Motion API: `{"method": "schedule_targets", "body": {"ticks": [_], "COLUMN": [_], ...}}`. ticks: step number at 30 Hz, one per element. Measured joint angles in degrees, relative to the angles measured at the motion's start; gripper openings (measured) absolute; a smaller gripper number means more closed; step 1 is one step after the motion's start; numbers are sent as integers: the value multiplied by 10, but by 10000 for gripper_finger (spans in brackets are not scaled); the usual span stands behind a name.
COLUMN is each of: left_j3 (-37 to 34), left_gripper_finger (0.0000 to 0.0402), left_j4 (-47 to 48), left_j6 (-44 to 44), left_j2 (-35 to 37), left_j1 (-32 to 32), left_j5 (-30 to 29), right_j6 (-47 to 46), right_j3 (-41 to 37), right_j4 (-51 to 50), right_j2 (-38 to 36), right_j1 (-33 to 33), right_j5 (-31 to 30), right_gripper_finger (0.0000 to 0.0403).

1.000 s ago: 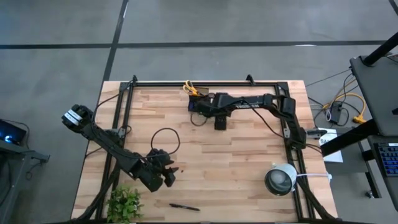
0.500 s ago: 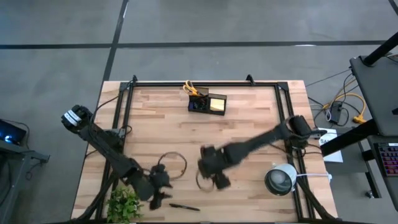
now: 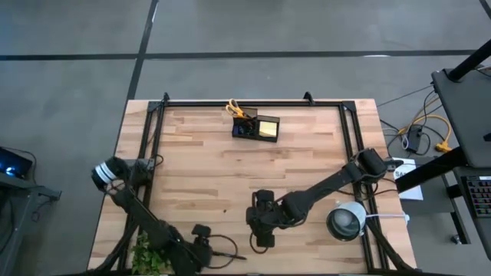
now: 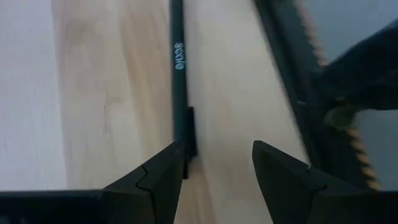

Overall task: Pick and place office supplies into organizer
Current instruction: Put the black pen into the desk organizer

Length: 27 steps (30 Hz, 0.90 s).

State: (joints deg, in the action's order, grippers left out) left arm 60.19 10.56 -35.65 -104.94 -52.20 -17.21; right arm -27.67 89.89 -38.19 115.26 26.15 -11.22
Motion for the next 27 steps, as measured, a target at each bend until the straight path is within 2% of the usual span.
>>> {"method": "schedule_targets", "body": {"ticks": [5, 9, 13, 18, 20, 23, 27], "left_j3": [64, 67, 64, 62, 62, 60, 60], "left_gripper_finger": [177, 173, 140, 54, 21, 14, 8], "left_j4": [97, 94, 93, 90, 88, 96, 147], "left_j6": [-33, -68, -70, -9, 27, 63, 98], "left_j2": [-48, -58, -67, -72, -72, -72, -64], "left_j1": [5, 18, 44, 92, 113, 146, 175], "left_j5": [-51, -30, -8, 16, 2, -17, -27], "right_j6": [-27, -34, -35, -33, -32, -30, -28], "right_j3": [0, 0, 0, 0, 0, 0, 0], "right_j4": [10, 25, 30, 28, 24, 11, -33], "right_j2": [0, 0, 0, 0, 0, 0, -2], "right_j1": [9, 18, 18, 17, 18, 18, 24], "right_j5": [-25, -25, -29, -40, -40, -46, -90], "right_gripper_finger": [221, 221, 221, 219, 219, 219, 219]}}
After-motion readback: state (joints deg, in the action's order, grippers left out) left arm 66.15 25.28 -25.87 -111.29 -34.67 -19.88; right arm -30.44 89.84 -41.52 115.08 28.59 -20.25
